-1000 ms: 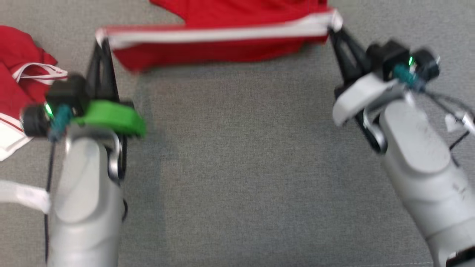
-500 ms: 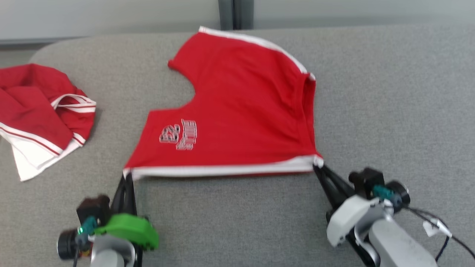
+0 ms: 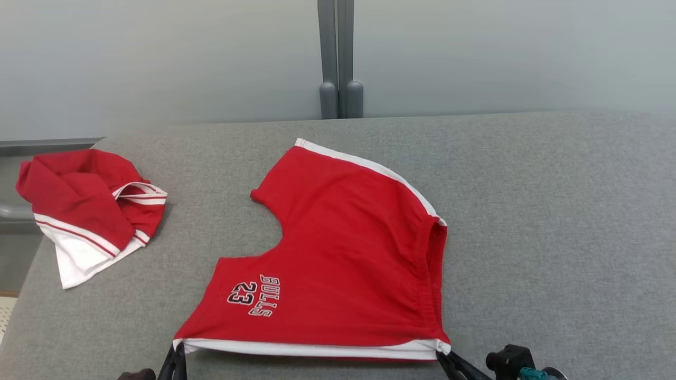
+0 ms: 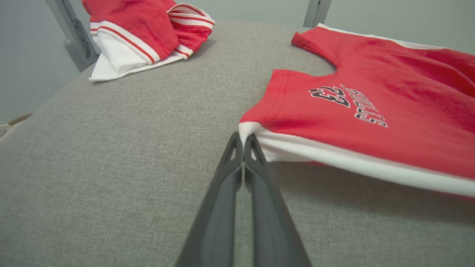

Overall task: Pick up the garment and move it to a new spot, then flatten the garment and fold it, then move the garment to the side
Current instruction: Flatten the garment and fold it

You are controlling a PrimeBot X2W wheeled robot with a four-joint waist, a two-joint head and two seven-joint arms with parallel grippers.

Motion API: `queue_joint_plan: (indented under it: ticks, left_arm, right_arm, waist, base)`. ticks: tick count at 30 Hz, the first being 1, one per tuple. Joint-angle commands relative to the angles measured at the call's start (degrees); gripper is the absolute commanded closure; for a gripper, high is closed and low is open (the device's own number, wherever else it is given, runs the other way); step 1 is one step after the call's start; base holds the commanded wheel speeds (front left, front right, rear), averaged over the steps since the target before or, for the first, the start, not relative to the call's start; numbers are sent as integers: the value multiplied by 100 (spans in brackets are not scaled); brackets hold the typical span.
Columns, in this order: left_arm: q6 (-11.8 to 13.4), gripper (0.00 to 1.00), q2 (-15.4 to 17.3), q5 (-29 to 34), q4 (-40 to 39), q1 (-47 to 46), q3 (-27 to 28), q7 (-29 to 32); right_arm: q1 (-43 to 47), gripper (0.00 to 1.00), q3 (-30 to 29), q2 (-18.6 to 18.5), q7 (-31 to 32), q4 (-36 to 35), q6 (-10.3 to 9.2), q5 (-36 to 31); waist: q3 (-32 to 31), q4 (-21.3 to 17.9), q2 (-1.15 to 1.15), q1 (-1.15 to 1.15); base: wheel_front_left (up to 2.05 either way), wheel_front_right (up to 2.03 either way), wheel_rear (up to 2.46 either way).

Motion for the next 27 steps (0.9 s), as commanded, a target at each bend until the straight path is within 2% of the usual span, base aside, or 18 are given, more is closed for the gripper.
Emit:
queue_joint_plan:
  ticks: [1,8,15,21,27]
  left_arm:
    - [33,100,55,-27,-50,74,93,-2]
    - [-78,100,50,221,-220,-536,141,-2]
    - [-160,100,229,671,100,-2394,38,-2]
    - [-44,100,433,927,724,-3833,-69,-2]
    - [-32,100,615,1144,1371,-4923,-264,-2]
  right_arm:
    - [94,100,13,-100,-18,-25,-16,34]
    - [-196,100,-78,67,-18,-303,-15,202]
    - [-1123,100,-437,501,-18,-363,-13,326]
    - [-2007,100,-652,861,-18,-335,-12,284]
    - [-2608,100,-855,1030,-18,-331,-12,318]
  waist:
    - [-75,-67,0,0]
    - [160,-280,0,0]
    - [1148,-723,0,0]
    - [2059,-1088,0,0]
    - [2705,-1332,0,0]
  base:
    - [0,0,0]
    - [0,0,0]
    - [0,0,0]
    - [0,0,0]
    - [0,0,0]
